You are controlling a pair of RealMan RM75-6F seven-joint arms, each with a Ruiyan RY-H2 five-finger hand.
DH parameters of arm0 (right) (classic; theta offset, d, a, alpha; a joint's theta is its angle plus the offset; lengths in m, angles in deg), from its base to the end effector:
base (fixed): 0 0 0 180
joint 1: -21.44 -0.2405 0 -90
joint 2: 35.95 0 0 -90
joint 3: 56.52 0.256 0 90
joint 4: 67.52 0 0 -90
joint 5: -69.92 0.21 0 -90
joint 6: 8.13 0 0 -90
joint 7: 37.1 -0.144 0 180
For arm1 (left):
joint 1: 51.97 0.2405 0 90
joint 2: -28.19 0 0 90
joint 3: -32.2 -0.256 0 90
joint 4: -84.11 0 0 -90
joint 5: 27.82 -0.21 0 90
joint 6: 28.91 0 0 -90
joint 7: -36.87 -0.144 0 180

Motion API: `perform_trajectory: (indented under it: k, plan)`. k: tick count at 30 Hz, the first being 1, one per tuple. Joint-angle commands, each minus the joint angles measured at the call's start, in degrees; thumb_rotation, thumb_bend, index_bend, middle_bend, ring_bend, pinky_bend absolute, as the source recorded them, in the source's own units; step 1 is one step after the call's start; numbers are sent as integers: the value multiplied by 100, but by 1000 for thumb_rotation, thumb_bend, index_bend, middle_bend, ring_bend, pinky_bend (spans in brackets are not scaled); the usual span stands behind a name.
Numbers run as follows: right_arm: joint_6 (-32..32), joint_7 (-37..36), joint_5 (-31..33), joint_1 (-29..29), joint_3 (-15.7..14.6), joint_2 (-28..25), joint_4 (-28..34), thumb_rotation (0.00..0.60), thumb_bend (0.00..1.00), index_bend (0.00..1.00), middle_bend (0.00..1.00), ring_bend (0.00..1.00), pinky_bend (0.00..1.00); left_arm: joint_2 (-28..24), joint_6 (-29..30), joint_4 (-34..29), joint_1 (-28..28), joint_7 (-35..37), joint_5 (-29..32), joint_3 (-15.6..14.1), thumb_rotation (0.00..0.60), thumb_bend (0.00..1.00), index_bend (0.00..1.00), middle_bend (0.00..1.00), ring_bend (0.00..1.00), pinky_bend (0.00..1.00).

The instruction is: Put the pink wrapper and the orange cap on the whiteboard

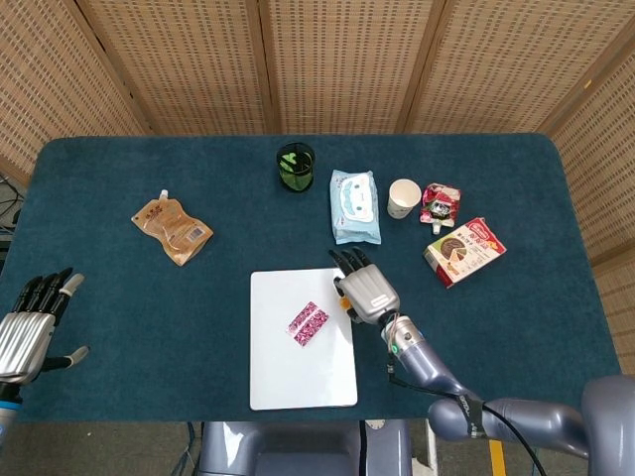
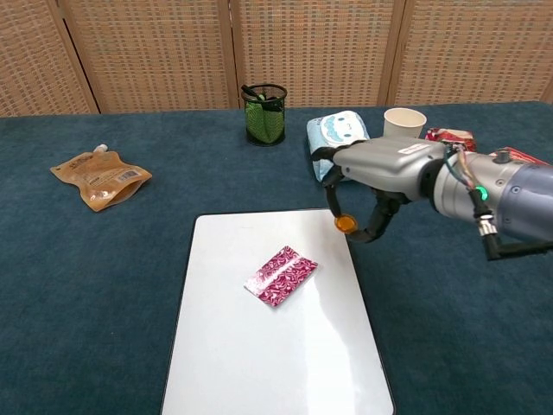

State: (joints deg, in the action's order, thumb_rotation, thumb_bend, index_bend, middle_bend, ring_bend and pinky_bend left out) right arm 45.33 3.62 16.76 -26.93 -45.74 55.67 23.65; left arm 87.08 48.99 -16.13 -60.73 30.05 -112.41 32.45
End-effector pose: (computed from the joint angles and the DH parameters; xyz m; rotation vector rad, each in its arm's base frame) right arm -0.0974 -0.3301 -0.0429 2.0357 -0.7880 0.7902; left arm -0.2916 0.1878 0.1536 -1.5353 -0.9341 -0.7843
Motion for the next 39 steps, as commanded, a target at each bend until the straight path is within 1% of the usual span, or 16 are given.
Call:
perform_trajectory:
  k: [1, 8, 12, 18, 20, 21, 24, 27, 29, 35, 38, 39]
  plan:
    - [110, 474, 393, -296, 58, 328, 165, 600, 338, 606, 0, 0, 0, -9, -18, 6, -10, 24, -7, -4, 600, 0, 0, 0, 0, 0]
    - [314, 1042, 960, -638, 46, 948, -126, 600, 346, 606, 0, 0, 0, -55, -67, 48, -19, 220, 16, -7, 600, 0, 0, 0, 0, 0]
    - [436, 1226, 1162, -792, 63, 1247, -276, 600, 350, 606, 0, 0, 0, -67, -102, 64, -38, 272, -10, -19, 600, 0, 0, 0, 0, 0]
    - [543, 1361, 1360, -900, 95, 1444, -434, 600, 351, 605, 0, 0, 0, -78, -106, 68, -39, 306, -14, -23, 600, 0, 0, 0, 0, 0]
    - [561, 1396, 1426, -929, 100, 1492, -479, 600, 350, 572, 0, 0, 0, -82, -103, 70, -39, 319, -9, -20, 600, 0, 0, 0, 0, 0]
    - [568, 1416, 1476, -944, 100, 1514, -491, 600, 348, 524, 0, 0, 0, -87, -102, 74, -38, 334, -8, -19, 600, 0, 0, 0, 0, 0]
    - [585, 1476, 1575, -984, 88, 1518, -476, 600, 323, 371, 0, 0, 0, -93, -110, 87, -43, 361, -9, -20, 600, 0, 0, 0, 0, 0]
    - [580, 1484, 1603, -1007, 81, 1486, -428, 600, 311, 291, 0, 0, 0, -102, -110, 89, -44, 380, -6, -17, 600, 0, 0, 0, 0, 0]
    - [602, 1500, 1631, -1013, 74, 1462, -388, 600, 311, 259, 0, 0, 0, -105, -103, 88, -42, 382, -9, -17, 600, 0, 0, 0, 0, 0]
    - [714, 1513, 1646, -994, 53, 1300, -148, 600, 311, 241, 0, 0, 0, -107, -72, 78, -29, 381, -39, -29, 600, 0, 0, 0, 0, 0]
    - [832, 1432, 1483, -929, 55, 1049, 173, 600, 311, 241, 0, 0, 0, -116, -43, 83, -15, 419, -50, -29, 600, 0, 0, 0, 0, 0]
    - [937, 1371, 1266, -864, 35, 831, 403, 600, 311, 241, 0, 0, 0, -124, -28, 87, -11, 445, -47, -21, 600, 0, 0, 0, 0, 0]
